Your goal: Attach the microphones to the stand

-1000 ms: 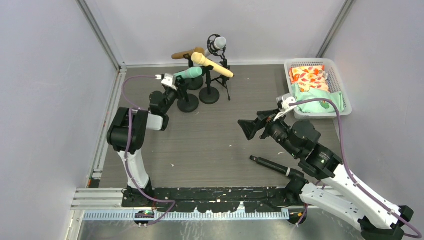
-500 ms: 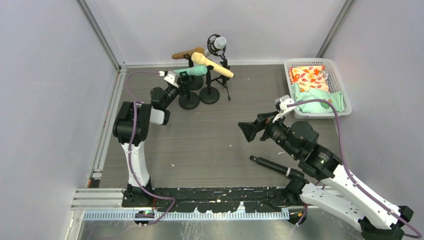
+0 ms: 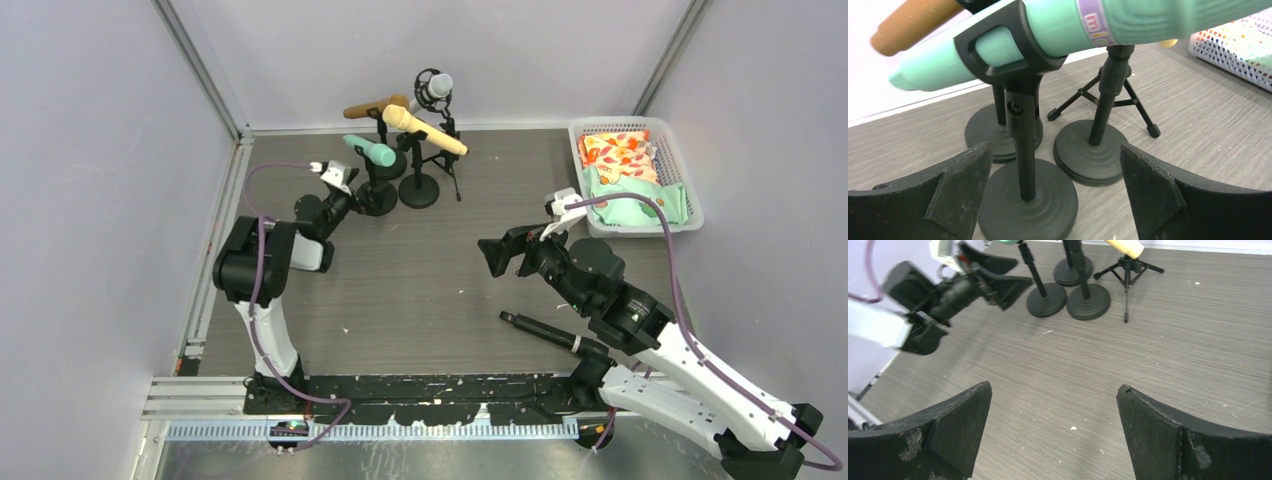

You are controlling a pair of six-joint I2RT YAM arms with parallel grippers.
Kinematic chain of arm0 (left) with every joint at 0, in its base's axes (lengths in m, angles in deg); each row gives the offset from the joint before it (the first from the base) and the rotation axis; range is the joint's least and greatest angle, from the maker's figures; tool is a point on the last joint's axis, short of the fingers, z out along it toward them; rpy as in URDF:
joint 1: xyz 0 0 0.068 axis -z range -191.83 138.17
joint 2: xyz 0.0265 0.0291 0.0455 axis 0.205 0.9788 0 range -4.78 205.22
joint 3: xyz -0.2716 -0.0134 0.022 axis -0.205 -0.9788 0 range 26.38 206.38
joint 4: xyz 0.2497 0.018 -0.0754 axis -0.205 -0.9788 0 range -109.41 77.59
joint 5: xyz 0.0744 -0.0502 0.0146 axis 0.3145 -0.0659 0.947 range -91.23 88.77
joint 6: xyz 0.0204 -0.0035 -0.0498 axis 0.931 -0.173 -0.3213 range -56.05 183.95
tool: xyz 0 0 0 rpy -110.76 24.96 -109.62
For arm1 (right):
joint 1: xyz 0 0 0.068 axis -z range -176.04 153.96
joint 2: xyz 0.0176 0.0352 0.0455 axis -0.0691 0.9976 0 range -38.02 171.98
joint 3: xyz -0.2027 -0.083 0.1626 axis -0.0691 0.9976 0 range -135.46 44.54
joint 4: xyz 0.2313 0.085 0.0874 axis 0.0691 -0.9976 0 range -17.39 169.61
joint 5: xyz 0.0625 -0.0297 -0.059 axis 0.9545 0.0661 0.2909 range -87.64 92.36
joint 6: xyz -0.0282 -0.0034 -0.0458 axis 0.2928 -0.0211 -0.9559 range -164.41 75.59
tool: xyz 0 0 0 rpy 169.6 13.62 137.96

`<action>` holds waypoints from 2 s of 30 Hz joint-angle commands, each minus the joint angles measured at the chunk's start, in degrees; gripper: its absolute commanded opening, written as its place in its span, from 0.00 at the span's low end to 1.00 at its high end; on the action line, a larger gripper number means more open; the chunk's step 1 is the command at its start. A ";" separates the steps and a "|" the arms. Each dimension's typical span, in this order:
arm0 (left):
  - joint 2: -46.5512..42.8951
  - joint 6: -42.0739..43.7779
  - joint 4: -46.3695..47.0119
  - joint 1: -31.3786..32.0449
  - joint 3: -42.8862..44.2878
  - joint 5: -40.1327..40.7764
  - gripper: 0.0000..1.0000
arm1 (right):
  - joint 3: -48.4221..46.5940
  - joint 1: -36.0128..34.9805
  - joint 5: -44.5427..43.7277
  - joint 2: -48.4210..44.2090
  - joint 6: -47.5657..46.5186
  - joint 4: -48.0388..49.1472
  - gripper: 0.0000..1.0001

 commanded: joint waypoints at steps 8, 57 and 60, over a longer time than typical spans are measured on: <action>-28.54 -4.68 -11.46 8.69 -20.08 14.74 1.00 | -8.49 4.10 -5.36 14.67 -0.20 -6.54 1.00; -64.65 -15.06 -110.36 17.60 5.65 42.20 1.00 | -0.35 25.97 -3.65 -2.01 3.16 -13.62 1.00; -64.18 -15.19 -110.61 17.60 5.99 41.75 1.00 | -0.30 26.04 -3.72 -1.72 4.13 -13.37 1.00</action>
